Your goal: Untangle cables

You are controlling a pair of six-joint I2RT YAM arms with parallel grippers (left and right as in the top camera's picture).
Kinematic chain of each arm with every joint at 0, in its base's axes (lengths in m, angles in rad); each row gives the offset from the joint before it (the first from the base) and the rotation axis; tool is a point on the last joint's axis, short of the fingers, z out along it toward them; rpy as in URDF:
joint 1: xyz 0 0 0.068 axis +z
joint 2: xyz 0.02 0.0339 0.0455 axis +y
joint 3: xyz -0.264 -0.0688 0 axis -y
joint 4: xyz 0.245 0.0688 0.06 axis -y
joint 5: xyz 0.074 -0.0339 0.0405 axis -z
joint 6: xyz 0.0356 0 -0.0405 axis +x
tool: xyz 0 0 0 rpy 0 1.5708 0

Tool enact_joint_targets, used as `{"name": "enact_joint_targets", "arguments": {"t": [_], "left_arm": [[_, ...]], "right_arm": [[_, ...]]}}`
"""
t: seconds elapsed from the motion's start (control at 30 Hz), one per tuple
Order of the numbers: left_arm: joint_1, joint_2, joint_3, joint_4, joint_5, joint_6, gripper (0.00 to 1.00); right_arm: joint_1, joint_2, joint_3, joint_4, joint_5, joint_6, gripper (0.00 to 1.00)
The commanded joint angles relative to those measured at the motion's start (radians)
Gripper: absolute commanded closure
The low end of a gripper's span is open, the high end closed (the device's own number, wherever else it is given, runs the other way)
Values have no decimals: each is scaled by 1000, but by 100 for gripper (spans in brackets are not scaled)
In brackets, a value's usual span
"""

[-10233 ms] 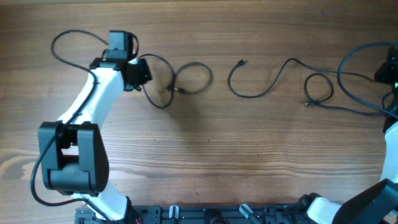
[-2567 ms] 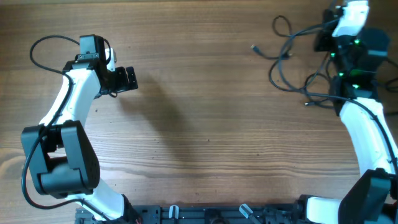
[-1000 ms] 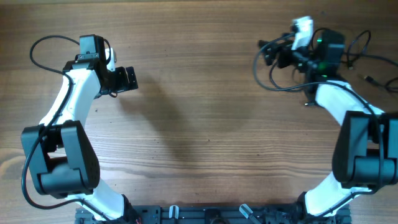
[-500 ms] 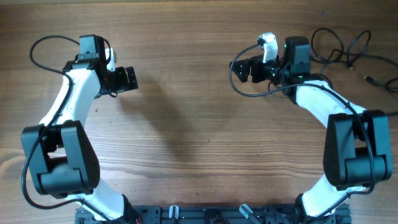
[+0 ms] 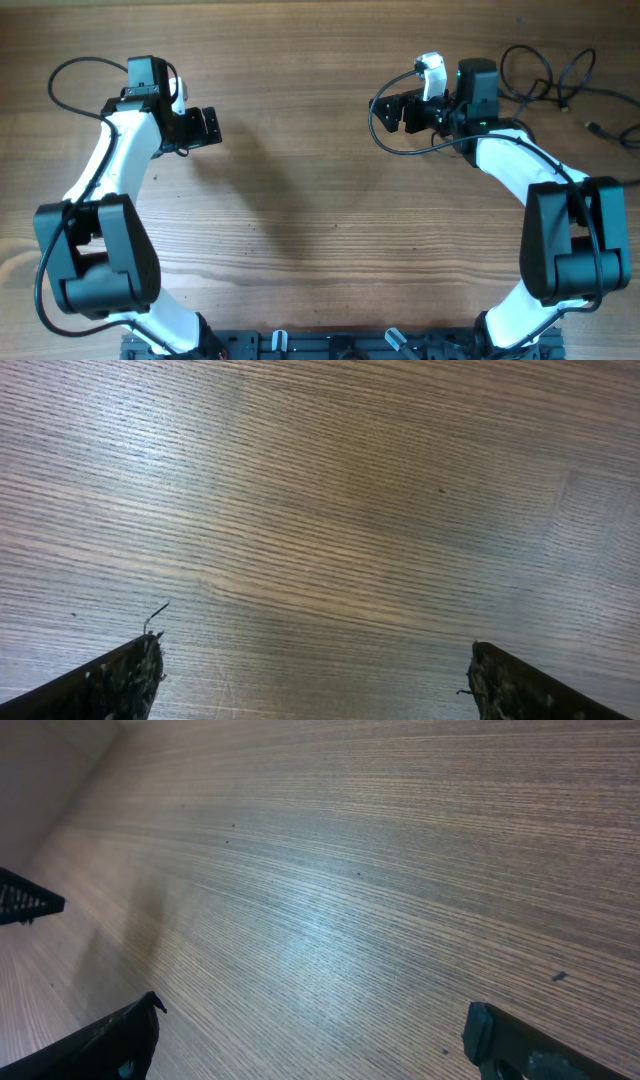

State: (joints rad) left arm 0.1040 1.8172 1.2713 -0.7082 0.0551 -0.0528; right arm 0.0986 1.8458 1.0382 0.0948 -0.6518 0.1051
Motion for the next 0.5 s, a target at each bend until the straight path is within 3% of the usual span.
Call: {"name": "enact_joint_targets", "arguments": {"t": [0.0,0.23,0.47], "left_arm": [[-6,-105,-1,0,16,19,0],[-135,-420,-1,0,15,19,0],[-342,-604,-2,-1,15,19,0]], "right_arm": [[2,15,7,1,-10,7,0],[2,15,7,1,-10,6,0],[2,15,7,1,-10,6,0]]}}
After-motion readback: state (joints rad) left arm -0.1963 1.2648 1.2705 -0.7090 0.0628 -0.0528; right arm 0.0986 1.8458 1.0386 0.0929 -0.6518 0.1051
